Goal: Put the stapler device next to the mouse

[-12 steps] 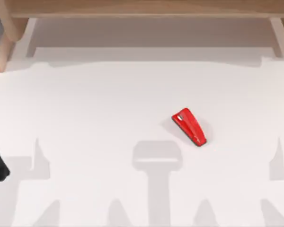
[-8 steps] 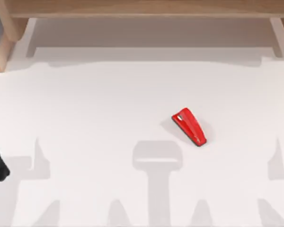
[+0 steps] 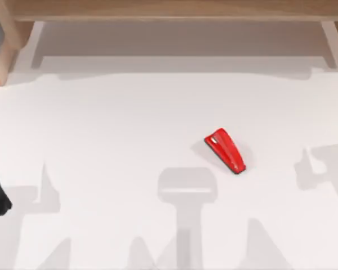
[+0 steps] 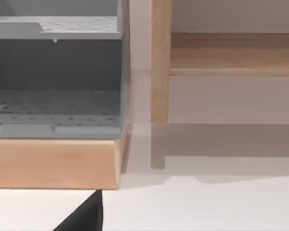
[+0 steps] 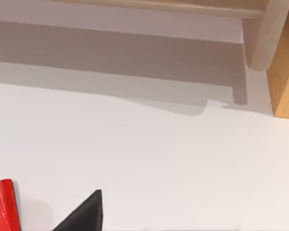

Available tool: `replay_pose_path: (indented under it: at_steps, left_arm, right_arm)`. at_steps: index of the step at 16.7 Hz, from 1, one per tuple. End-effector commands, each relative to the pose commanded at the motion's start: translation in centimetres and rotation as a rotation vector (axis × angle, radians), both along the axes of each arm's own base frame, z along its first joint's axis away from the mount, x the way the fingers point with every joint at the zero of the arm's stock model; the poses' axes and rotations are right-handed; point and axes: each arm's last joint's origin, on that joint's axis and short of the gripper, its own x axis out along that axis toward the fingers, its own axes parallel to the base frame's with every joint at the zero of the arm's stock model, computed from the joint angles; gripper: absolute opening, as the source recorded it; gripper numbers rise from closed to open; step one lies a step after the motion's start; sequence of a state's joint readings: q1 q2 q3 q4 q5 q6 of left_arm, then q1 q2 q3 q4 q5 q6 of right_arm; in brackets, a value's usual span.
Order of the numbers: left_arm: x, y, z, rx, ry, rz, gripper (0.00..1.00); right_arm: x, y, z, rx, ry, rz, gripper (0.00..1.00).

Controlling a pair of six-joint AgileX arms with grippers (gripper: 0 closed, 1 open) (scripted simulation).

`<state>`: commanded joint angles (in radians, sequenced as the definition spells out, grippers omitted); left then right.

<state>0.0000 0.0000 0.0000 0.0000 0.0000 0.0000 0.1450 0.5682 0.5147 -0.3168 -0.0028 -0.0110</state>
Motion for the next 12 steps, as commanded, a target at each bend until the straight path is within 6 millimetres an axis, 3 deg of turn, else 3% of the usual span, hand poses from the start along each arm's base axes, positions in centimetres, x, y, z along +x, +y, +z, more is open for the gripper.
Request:
replay_pose_path:
  at_steps: [3, 5, 9, 12]
  left_arm:
    - [0.0, 0.0, 0.0, 0.0, 0.0, 0.0, 1.0]
    - [0.0, 0.0, 0.0, 0.0, 0.0, 0.0, 1.0]
    - [0.0, 0.0, 0.0, 0.0, 0.0, 0.0, 1.0]
    - [0.0, 0.0, 0.0, 0.0, 0.0, 0.0, 1.0]
  right_arm:
    - [4.7, 2.2, 2.6, -0.05, 0.236, 0.073, 1.0]
    - [8.6, 4.3, 3.1, -0.095, 0.402, 0.125, 1.0]
    - [15.8, 9.5, 1.4, -0.199, 0.706, 0.222, 1.0]
    - [19.7, 13.6, -1.3, -0.277, 0.882, 0.283, 1.0]
